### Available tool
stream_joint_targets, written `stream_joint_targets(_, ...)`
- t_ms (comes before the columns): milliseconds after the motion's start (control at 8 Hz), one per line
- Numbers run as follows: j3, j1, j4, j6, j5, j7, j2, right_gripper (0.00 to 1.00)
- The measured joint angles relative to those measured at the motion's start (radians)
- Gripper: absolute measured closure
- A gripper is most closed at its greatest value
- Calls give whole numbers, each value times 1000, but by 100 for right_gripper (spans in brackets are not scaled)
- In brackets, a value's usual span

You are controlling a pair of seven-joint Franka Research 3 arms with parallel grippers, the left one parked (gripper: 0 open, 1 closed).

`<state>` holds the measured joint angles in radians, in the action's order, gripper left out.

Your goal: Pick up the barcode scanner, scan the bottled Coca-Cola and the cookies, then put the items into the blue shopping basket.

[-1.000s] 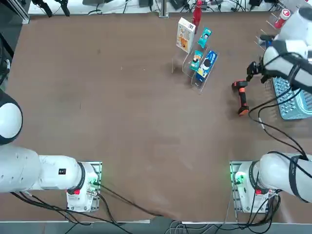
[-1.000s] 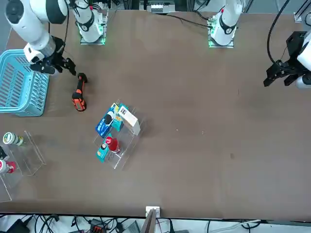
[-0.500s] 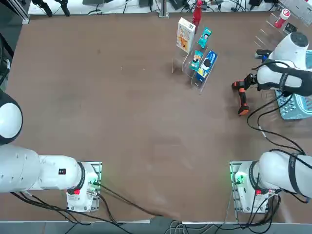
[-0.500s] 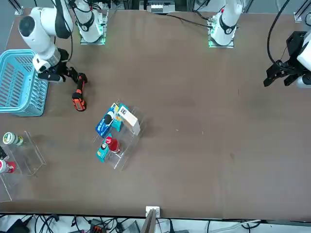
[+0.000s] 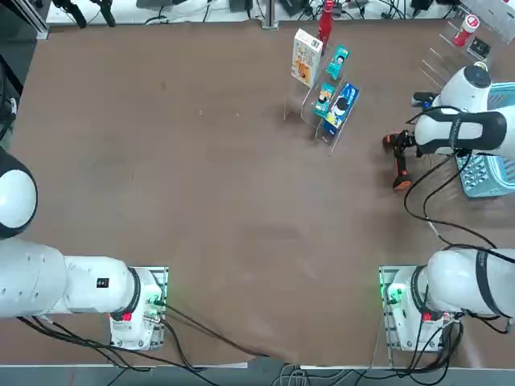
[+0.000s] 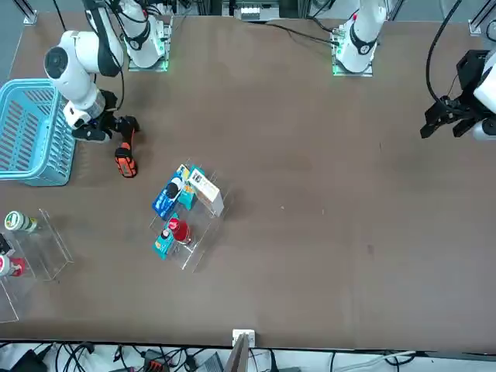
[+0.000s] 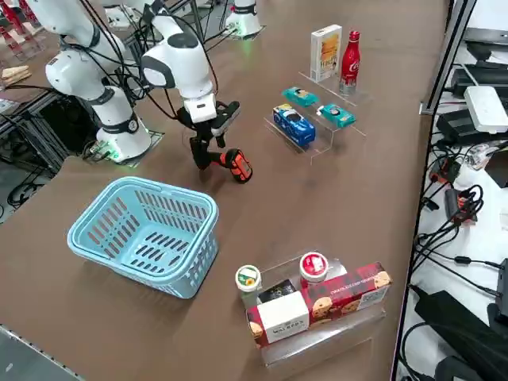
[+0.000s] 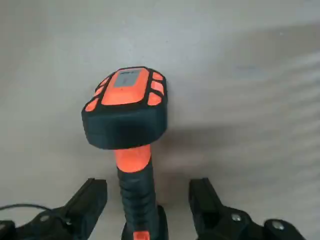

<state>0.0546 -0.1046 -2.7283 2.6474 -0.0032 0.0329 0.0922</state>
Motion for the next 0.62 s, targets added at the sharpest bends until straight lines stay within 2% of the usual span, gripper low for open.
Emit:
stream_joint_targets(500,4,11,2,122,0,-4,-114,2)
stream_joint_targets(625,4,14,3,125,0,-9,-123,23)
